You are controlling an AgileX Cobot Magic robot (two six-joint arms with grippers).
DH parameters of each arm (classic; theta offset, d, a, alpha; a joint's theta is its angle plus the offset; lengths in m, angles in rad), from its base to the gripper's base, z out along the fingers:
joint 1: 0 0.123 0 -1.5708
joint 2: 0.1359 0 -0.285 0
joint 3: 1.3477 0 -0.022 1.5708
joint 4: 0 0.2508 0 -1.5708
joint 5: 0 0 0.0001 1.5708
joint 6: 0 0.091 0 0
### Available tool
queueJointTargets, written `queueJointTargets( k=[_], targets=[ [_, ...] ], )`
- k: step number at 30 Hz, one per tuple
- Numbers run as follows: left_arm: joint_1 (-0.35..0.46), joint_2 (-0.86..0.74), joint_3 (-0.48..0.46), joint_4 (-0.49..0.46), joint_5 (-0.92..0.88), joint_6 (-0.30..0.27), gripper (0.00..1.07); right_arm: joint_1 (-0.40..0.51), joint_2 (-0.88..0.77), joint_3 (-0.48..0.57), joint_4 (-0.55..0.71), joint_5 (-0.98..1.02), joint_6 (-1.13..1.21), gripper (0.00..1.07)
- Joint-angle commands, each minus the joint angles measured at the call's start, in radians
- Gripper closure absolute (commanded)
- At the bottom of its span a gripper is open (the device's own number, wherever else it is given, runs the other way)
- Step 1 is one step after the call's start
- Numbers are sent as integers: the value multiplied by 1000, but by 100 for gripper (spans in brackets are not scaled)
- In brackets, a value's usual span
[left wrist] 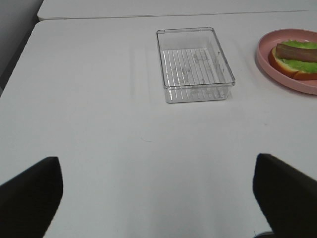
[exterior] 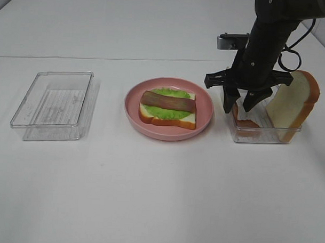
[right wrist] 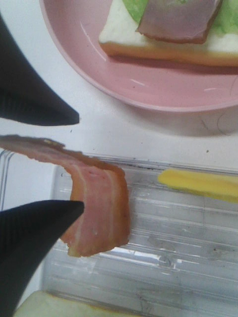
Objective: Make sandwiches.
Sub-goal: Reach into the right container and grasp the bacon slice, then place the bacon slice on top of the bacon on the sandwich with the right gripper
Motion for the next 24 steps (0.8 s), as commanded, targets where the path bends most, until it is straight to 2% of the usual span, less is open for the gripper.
queueJointTargets(
  k=[1, 4, 5, 6, 7, 8, 17, 24],
  targets=[
    [2, -20, 2, -9, -17, -2, 9, 1, 3, -5, 5, -1, 10, 66],
    [2, -20, 2, -9, -17, -2, 9, 1, 3, -5, 6, -4, 10, 71],
    [2, -20, 2, -9, -17, -2, 9, 1, 3, -5, 6, -1, 10, 84],
    [2, -20, 2, -9, -17, -2, 9, 1, 3, -5, 6, -1, 10, 84],
    [2, -20, 2, -9, -17, -2, 9, 1, 3, -5, 6, 5, 10, 100],
    [2, -20, 2, -9, -17, -2, 9, 1, 3, -5, 6, 6, 10, 107],
    [2, -20, 2, -9, -17, -2, 9, 1, -26, -6, 21, 21, 22, 107],
    [2, -20, 2, -9, -17, -2, 9, 1, -162, -7, 56, 91, 80, 107]
  ],
)
